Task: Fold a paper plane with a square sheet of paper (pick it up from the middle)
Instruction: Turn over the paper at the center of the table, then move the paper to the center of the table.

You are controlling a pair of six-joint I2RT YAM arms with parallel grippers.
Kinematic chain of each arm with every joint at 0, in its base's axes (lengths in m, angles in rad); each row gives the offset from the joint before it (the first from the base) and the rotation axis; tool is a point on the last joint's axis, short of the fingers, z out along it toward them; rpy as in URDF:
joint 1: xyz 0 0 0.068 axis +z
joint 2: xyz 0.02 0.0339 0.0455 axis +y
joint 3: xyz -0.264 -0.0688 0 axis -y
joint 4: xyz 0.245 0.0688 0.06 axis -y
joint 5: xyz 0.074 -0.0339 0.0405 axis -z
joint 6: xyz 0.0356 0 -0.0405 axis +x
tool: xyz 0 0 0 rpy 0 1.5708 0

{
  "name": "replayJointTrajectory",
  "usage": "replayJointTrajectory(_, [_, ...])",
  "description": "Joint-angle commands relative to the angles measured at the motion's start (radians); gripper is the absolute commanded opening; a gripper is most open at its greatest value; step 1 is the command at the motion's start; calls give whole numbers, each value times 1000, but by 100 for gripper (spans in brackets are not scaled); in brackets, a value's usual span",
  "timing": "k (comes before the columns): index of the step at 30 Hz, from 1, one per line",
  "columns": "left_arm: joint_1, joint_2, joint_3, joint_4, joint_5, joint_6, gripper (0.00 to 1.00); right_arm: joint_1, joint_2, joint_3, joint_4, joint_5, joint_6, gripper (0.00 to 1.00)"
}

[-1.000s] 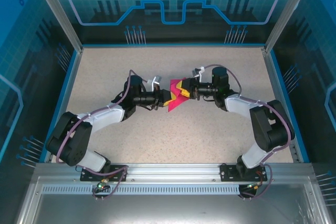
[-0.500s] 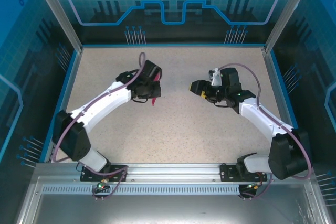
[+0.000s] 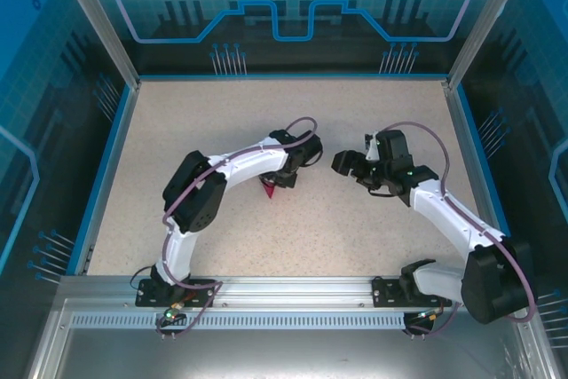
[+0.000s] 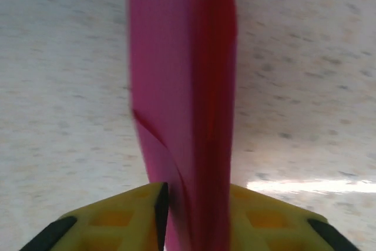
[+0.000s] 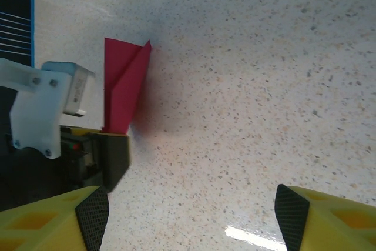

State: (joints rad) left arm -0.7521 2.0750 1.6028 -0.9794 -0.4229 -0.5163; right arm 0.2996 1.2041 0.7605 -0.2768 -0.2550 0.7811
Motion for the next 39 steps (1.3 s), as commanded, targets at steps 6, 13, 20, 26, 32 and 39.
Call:
replayJointTrajectory(6, [58, -132, -9, 259, 435, -41, 75, 77, 19, -16, -12, 96, 8, 78])
replayJointTrajectory(13, [259, -295, -216, 425, 587, -147, 92, 279, 200, 74, 42, 204, 37, 71])
replayJointTrajectory(20, [390, -414, -382, 467, 553, -177, 98, 459, 480, 303, 42, 259, 59, 58])
replayJointTrajectory(26, [456, -466, -494, 501, 569, -198, 99, 498, 666, 482, -41, 288, 34, 54])
replayJointTrajectory(32, [482, -490, -538, 499, 551, -190, 98, 498, 789, 605, -135, 339, -12, 54])
replayJointTrajectory(39, [484, -521, -560, 478, 468, -169, 98, 499, 846, 619, -197, 327, -112, 53])
